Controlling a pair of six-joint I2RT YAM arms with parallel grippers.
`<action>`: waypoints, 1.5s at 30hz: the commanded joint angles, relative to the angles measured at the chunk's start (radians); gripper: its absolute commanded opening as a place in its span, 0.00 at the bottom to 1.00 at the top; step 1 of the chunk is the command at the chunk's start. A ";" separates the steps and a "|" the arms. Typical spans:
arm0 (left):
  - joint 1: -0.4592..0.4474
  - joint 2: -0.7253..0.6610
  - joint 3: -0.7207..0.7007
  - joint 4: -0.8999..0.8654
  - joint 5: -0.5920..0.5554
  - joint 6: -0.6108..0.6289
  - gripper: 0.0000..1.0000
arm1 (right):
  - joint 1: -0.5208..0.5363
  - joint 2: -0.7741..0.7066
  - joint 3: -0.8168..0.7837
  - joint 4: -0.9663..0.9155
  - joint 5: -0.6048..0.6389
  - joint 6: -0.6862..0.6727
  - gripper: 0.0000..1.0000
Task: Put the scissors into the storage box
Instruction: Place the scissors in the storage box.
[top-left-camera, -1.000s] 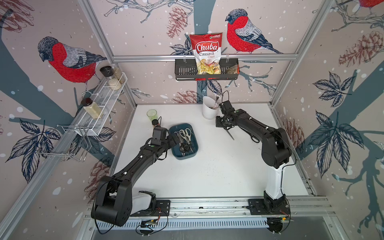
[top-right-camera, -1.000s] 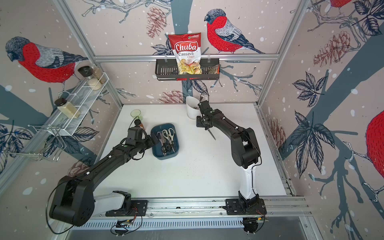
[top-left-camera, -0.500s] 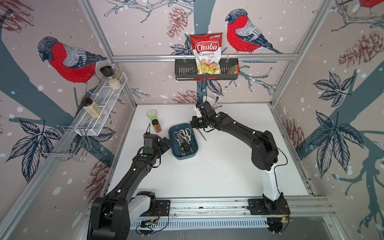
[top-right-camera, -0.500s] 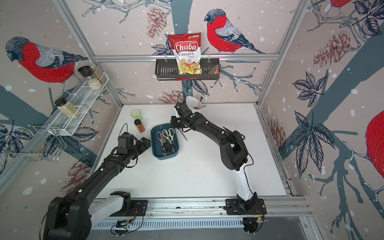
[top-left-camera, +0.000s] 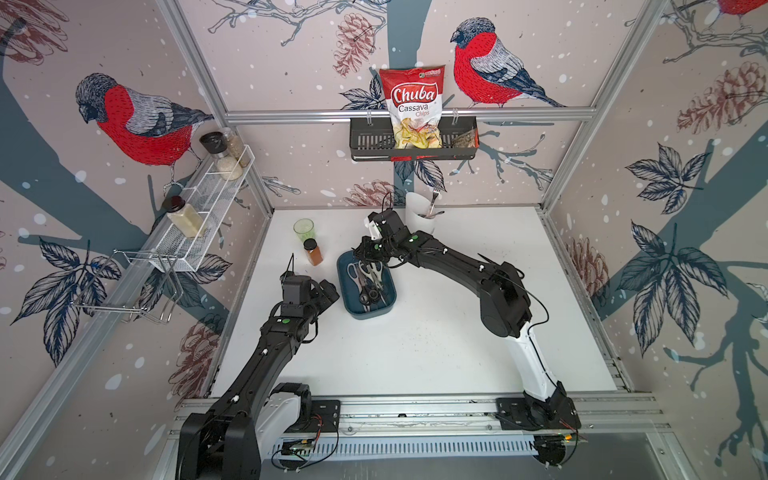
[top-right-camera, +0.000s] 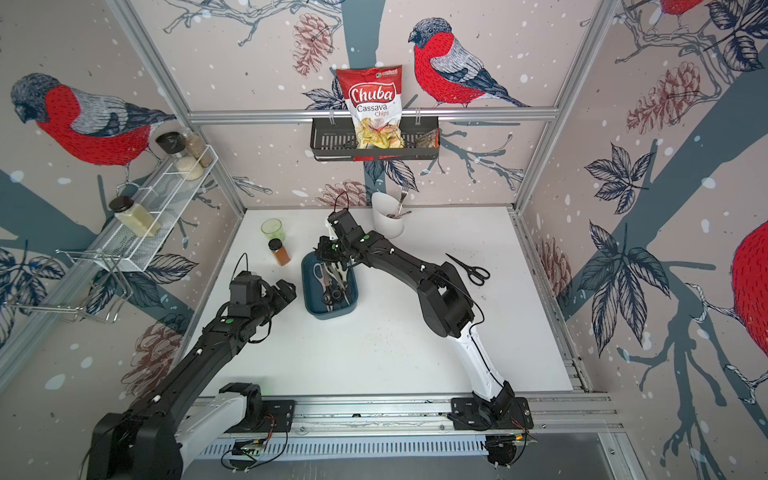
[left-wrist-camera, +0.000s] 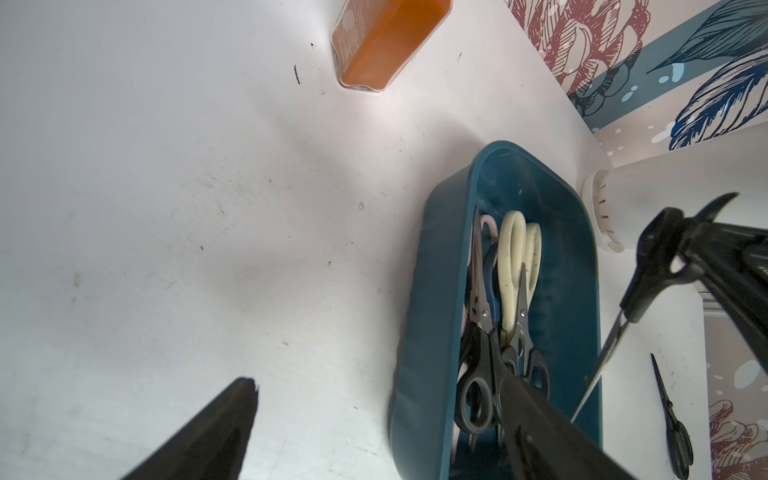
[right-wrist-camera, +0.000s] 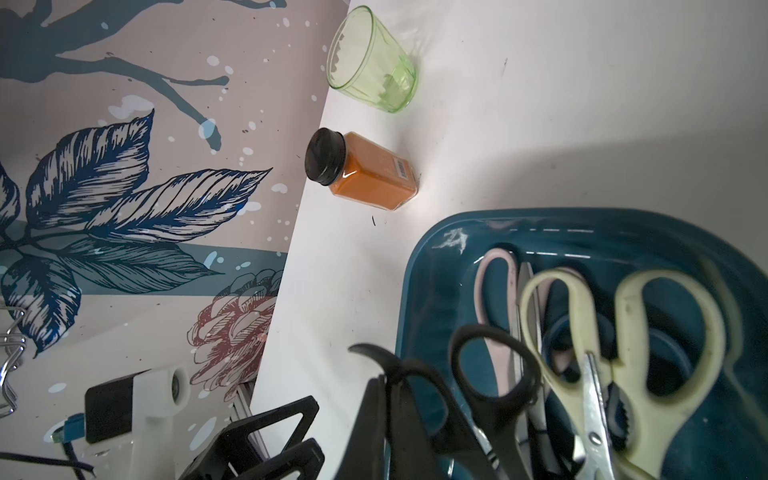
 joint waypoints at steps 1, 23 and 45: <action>0.003 -0.001 -0.003 0.019 -0.005 0.010 0.95 | 0.003 0.013 -0.016 0.037 -0.006 0.028 0.00; 0.008 -0.010 0.006 0.008 -0.003 0.016 0.95 | 0.005 0.054 -0.018 -0.061 0.137 -0.040 0.27; -0.055 0.040 0.104 0.013 0.098 0.096 0.95 | -0.159 -0.221 -0.364 0.047 0.198 -0.113 0.38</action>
